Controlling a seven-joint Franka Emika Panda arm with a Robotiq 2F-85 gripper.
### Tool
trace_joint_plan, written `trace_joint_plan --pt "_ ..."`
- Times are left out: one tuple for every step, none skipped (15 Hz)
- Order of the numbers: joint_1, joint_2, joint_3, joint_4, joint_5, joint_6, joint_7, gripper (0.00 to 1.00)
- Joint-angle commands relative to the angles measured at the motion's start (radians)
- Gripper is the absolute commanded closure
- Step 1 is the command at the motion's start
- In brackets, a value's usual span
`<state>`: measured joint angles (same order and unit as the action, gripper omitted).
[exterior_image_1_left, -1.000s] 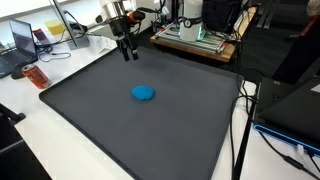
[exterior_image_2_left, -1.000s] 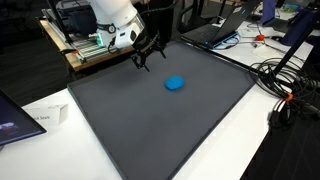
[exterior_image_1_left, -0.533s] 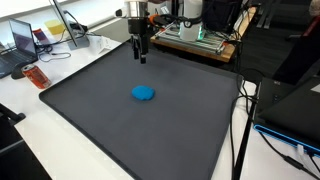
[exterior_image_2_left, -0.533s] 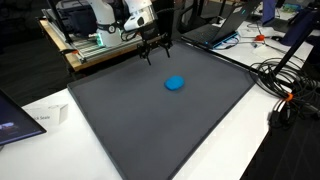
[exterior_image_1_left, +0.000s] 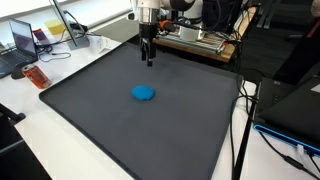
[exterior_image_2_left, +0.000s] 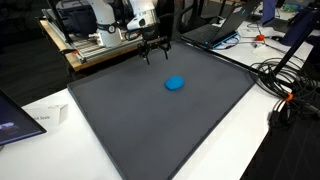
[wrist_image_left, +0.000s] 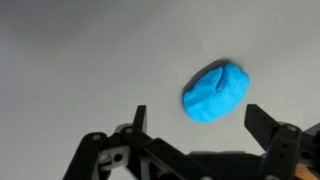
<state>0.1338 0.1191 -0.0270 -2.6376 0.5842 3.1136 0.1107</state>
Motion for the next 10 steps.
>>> trace_joint_plan --pt "-0.001 0.000 0.000 0.000 0.000 0.000 -0.001 0.00" --pt "-0.001 0.000 0.000 0.000 0.000 0.000 -0.001 0.00" --pt "0.013 -0.011 -0.003 0.003 -0.012 -0.010 0.018 0.00" --pt "0.028 -0.018 -0.011 0.001 -0.031 -0.025 0.035 0.00" --pt "-0.014 -0.021 0.025 -0.004 -0.095 -0.039 0.084 0.00" --pt "-0.013 -0.019 0.027 -0.004 -0.118 -0.058 0.096 0.00" --pt "0.057 -0.015 -0.034 -0.005 -0.143 -0.065 0.124 0.00" --pt "0.075 -0.012 -0.051 -0.008 -0.195 -0.068 0.170 0.00" --pt "0.093 -0.018 -0.063 -0.006 -0.230 -0.082 0.201 0.00" --pt "0.118 -0.018 -0.082 -0.002 -0.276 -0.082 0.249 0.00"
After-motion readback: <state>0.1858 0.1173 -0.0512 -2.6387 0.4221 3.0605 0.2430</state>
